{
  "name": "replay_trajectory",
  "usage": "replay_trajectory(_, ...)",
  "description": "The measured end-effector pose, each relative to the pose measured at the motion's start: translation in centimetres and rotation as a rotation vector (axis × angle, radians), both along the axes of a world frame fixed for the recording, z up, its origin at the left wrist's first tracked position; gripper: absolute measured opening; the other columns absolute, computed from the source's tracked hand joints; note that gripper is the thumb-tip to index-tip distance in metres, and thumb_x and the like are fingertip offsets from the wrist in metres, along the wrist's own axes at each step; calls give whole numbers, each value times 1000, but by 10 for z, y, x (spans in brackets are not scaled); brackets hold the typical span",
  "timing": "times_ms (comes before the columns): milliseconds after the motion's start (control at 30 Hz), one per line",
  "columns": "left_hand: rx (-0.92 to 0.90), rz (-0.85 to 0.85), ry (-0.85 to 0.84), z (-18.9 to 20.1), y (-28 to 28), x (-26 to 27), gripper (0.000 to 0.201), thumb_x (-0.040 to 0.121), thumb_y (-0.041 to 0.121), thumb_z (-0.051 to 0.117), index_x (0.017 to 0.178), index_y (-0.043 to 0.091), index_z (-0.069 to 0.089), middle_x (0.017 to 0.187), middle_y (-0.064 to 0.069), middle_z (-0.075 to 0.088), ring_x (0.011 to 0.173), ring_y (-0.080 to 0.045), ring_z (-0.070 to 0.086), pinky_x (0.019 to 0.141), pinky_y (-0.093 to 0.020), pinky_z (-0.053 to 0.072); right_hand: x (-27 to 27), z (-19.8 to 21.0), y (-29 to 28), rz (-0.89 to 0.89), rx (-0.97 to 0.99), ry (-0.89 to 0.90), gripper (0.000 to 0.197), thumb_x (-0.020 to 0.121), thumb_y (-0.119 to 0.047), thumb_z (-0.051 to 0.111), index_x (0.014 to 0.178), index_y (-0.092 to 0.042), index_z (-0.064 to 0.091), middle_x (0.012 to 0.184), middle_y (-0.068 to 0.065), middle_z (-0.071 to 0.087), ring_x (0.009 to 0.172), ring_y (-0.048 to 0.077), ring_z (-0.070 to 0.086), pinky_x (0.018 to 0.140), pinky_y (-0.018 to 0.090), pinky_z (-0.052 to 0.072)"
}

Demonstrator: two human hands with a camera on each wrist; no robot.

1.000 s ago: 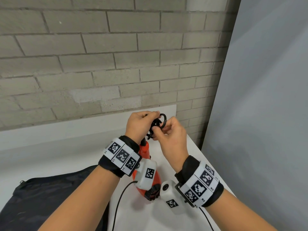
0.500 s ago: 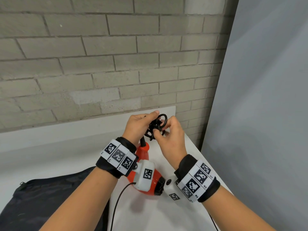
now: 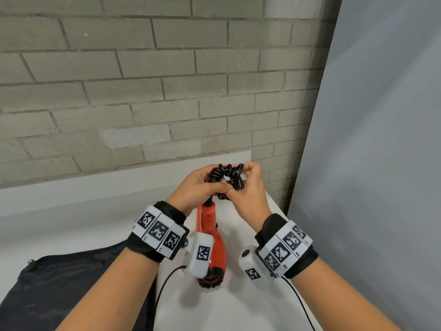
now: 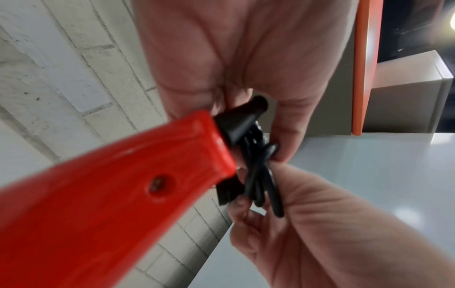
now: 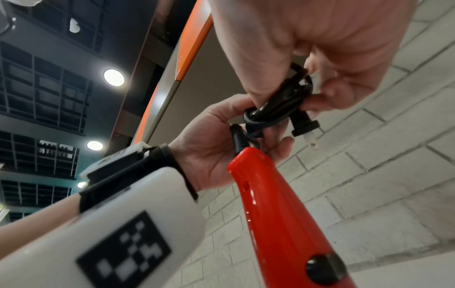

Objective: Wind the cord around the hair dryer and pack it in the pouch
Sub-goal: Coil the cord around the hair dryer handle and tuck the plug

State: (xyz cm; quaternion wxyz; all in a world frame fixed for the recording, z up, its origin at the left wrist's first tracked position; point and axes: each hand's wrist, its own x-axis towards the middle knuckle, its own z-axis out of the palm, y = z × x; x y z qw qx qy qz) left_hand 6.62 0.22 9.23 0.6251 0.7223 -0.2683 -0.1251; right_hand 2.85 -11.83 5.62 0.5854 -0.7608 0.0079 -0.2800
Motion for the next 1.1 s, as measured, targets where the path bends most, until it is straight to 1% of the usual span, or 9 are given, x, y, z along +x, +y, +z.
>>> replay_trajectory(167, 5, 48, 37, 2, -4, 2, 22, 80, -2, 56, 92, 16, 63, 79, -5, 62, 72, -13, 59, 64, -17, 50, 1, 3, 1, 126, -144, 81, 39, 86, -6, 54, 114, -20, 31, 83, -4, 57, 75, 13, 61, 70, 29, 55)
replay_trajectory(267, -13, 110, 14, 7, -7, 1, 13, 84, 21, 61, 91, 11, 63, 71, -2, 58, 60, -7, 57, 54, -13, 47, -2, 6, 2, 157, -365, 92, 55, 83, -7, 47, 126, -33, 25, 100, 9, 62, 92, 25, 61, 81, 45, 54)
replay_trajectory(400, 47, 93, -31, 11, -7, 1, 26, 84, 31, 60, 93, 6, 65, 74, -9, 60, 66, -14, 58, 58, -15, 48, -8, 14, -2, 241, -309, 82, 63, 84, 3, 44, 137, -25, 23, 112, 2, 56, 97, 22, 61, 87, 31, 53)
replay_trajectory(533, 31, 12, 27, 12, -8, -3, 18, 80, 17, 66, 97, 12, 67, 87, -6, 68, 76, -12, 66, 68, -15, 53, -8, 13, -3, 279, -201, 108, 64, 82, 5, 45, 134, -24, 21, 95, 4, 58, 83, 30, 64, 74, 39, 55)
replay_trajectory(633, -59, 29, 105, 12, -9, -4, 22, 74, 4, 69, 93, 14, 67, 83, -3, 69, 69, -4, 67, 67, -13, 54, -5, 8, -8, 279, -132, 127, 65, 83, 1, 51, 135, -22, 19, 81, -2, 58, 74, 15, 59, 74, 35, 52)
replay_trajectory(733, -103, 55, 103, 12, -8, -3, 20, 75, 1, 68, 92, 11, 68, 72, 5, 69, 59, 0, 63, 56, -10, 48, -11, 6, -16, 360, -95, 162, 50, 88, -5, 53, 130, -19, 31, 93, -9, 60, 84, 1, 60, 86, 22, 49)
replay_trajectory(800, -102, 76, 104, 14, -6, -1, 21, 76, 1, 67, 96, 9, 67, 74, 5, 68, 56, 4, 61, 53, -7, 45, -15, 6, -19, 391, -198, 177, 35, 89, -10, 51, 123, -15, 42, 105, -6, 60, 93, -2, 57, 87, 13, 45)
replay_trajectory(933, -28, 58, 88, 16, -2, 3, 17, 77, 3, 66, 88, 15, 69, 79, 2, 70, 60, 5, 64, 53, -6, 43, -13, 5, -26, 349, -492, 208, 32, 87, -28, 49, 115, -15, 55, 105, 13, 61, 96, 19, 47, 84, 29, 40)
replay_trajectory(1100, 63, 64, 18, 16, 1, 1, 8, 70, 20, 75, 77, 18, 73, 73, 5, 74, 72, -4, 68, 64, -8, 50, -9, 19, -34, 326, -731, 292, 32, 87, -26, 58, 117, -14, 57, 84, -6, 51, 92, 12, 36, 83, 26, 37)
